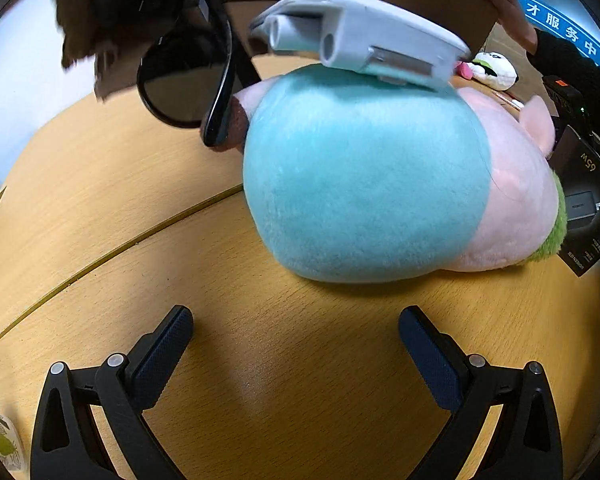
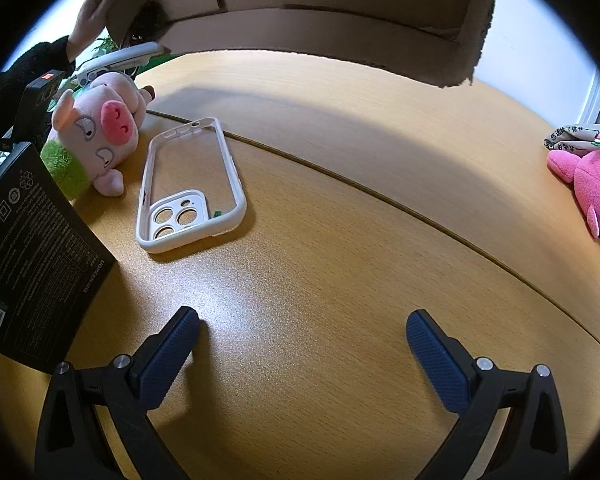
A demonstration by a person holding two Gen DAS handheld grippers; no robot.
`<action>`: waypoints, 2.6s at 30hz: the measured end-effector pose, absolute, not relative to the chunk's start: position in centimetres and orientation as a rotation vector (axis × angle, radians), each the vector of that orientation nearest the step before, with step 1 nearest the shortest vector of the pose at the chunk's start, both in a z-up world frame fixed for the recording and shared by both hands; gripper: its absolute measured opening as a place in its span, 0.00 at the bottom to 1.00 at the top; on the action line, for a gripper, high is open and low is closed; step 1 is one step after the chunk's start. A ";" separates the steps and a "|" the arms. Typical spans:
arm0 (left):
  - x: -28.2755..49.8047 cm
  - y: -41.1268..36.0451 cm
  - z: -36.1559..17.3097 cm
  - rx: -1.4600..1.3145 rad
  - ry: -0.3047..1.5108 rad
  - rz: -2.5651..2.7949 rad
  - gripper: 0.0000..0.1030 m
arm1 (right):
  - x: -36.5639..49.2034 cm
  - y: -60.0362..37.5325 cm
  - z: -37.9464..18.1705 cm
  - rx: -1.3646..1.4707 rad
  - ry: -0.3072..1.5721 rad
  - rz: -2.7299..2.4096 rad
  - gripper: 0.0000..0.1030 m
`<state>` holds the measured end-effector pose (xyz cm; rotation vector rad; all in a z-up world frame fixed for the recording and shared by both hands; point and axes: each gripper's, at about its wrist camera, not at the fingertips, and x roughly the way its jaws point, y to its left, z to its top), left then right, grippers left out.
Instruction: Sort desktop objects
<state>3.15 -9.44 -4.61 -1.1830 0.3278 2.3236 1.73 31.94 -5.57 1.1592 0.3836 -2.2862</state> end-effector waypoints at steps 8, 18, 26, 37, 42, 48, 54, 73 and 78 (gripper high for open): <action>3.3 -9.4 -4.6 -1.183 0.329 2.324 1.00 | 1.8 31.9 -5.6 1.159 0.384 -2.286 1.00; 3.2 -9.8 -4.5 -1.184 0.328 2.323 1.00 | 1.5 31.9 -5.6 1.161 0.386 -2.285 1.00; 3.2 -10.1 -4.4 -1.184 0.328 2.323 1.00 | 1.3 31.9 -5.6 1.162 0.387 -2.285 1.00; 3.5 -9.9 -4.4 -1.184 0.329 2.324 1.00 | 1.5 31.9 -5.7 1.161 0.387 -2.285 1.00; 3.6 -9.9 -4.4 -1.184 0.329 2.324 1.00 | 1.5 32.0 -5.7 1.161 0.388 -2.286 1.00; 3.7 -9.8 -4.3 -1.184 0.329 2.324 1.00 | 1.6 32.0 -5.7 1.161 0.388 -2.286 1.00; 3.7 -9.8 -4.3 -1.183 0.329 2.324 1.00 | 1.6 32.0 -5.7 1.161 0.388 -2.286 1.00; 4.0 -9.7 -4.3 -1.183 0.330 2.324 1.00 | 1.6 32.0 -5.8 1.161 0.388 -2.286 1.00; 4.0 -9.7 -4.3 -1.183 0.330 2.324 1.00 | 1.7 32.0 -5.8 1.161 0.388 -2.286 1.00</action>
